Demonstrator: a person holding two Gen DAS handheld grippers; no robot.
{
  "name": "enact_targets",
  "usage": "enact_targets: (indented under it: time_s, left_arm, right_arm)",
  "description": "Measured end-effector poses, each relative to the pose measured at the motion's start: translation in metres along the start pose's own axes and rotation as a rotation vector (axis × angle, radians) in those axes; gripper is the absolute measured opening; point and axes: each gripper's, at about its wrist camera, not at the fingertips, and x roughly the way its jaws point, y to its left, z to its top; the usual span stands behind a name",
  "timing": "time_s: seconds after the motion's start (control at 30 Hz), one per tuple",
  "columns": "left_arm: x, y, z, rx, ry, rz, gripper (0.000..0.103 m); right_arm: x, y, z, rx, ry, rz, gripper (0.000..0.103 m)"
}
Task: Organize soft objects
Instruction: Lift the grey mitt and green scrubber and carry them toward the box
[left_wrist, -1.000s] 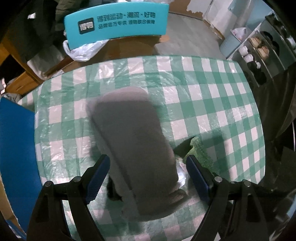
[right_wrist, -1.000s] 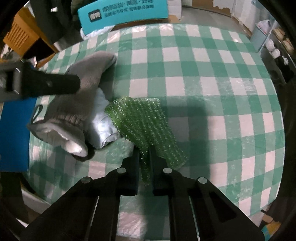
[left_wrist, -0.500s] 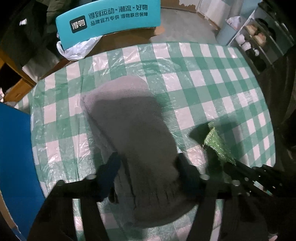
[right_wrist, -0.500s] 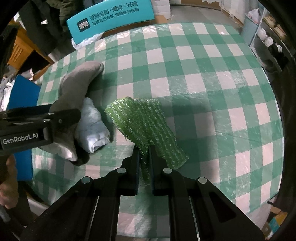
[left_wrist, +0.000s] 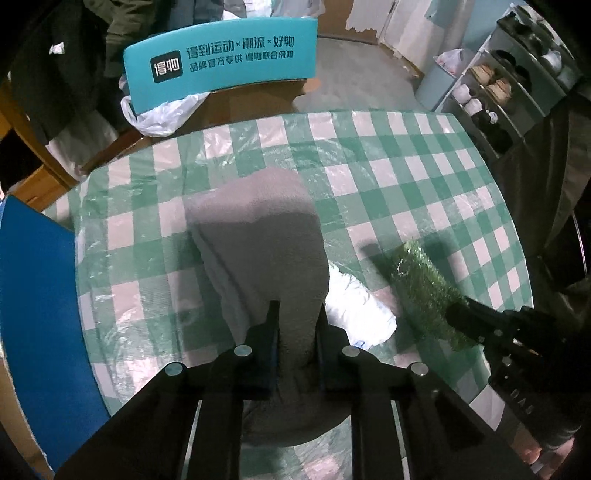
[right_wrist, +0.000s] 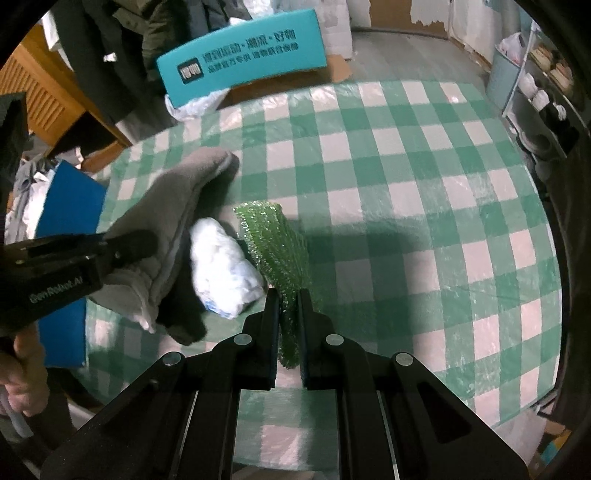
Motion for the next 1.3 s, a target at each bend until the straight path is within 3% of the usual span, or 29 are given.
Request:
enact_targets:
  time_s: [0.37, 0.53, 1.3]
  left_arm:
    - [-0.039, 0.011, -0.012, 0.021, -0.090, -0.015, 0.014]
    - [-0.055, 0.016, -0.019, 0.040, -0.132, 0.011, 0.014]
    - [-0.107, 0.053, -0.047, 0.025, -0.228, 0.035, 0.014]
  right_arm:
    - [-0.017, 0.022, 0.006, -0.024, -0.048, 0.019, 0.008]
    - [-0.023, 0.032, 0.008, -0.039, -0.059, 0.022, 0.008]
    - [-0.054, 0.091, 0.016, -0.130, -0.129, 0.072, 0.008]
